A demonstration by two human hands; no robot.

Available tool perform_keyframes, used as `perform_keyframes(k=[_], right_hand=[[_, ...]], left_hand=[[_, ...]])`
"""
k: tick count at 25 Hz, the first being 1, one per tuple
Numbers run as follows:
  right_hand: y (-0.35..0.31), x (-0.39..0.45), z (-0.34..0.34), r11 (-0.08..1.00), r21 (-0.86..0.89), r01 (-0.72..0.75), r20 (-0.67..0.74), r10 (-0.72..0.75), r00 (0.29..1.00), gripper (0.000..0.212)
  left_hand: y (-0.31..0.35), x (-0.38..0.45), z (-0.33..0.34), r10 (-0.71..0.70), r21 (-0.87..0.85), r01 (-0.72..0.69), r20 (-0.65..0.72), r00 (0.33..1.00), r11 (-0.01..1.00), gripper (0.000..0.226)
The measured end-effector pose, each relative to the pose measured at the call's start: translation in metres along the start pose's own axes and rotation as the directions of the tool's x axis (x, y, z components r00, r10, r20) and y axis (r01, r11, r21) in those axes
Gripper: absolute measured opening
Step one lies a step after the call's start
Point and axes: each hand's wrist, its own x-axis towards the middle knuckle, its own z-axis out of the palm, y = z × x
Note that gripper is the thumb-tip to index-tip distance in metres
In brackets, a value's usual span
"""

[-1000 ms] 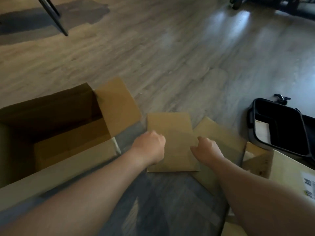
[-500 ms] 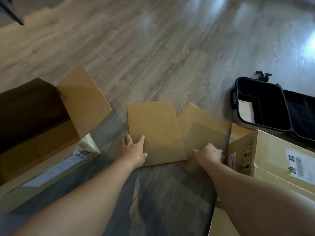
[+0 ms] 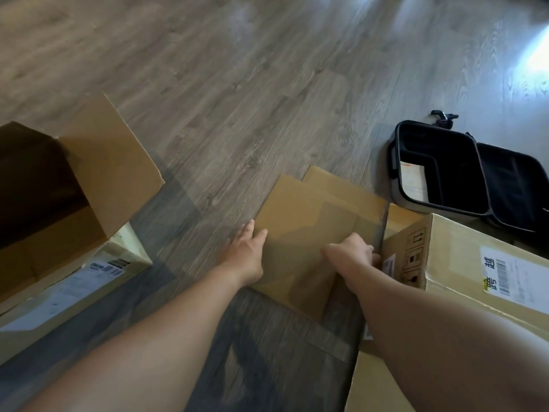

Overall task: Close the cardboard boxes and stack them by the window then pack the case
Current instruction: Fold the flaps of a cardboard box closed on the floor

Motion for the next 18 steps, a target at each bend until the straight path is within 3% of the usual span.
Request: perform_keyframes(k=[2, 6, 10, 14, 18], right_hand=[[0.003, 0.000, -0.001, 0.999, -0.020, 0.031, -0.018, -0.032, 0.999, 0.043], [0.001, -0.004, 0.005, 0.985, 0.015, 0.174, 0.006, -0.174, 0.985, 0.054], [-0.006, -0.008, 0.009, 0.968, 0.208, 0.143, -0.003, -0.146, 0.989, 0.032], [0.004, -0.010, 0.009, 0.972, 0.210, 0.105, -0.026, -0.102, 0.994, 0.022], [0.005, -0.014, 0.010, 0.953, 0.147, 0.266, -0.048, -0.262, 0.964, 0.031]], left_hand=[[0.004, 0.001, 0.003, -0.014, -0.044, 0.012, -0.032, 0.999, 0.999, 0.079], [0.008, 0.004, -0.004, -0.046, -0.206, 0.025, -0.098, 0.994, 0.978, 0.072], [0.014, 0.007, -0.015, -0.194, -0.276, 0.138, -0.188, 0.963, 0.951, 0.063], [0.005, -0.004, -0.013, -0.265, -0.238, 0.219, -0.184, 0.947, 0.946, 0.045], [-0.008, -0.014, -0.011, -0.305, -0.289, 0.246, -0.182, 0.935, 0.925, 0.051]])
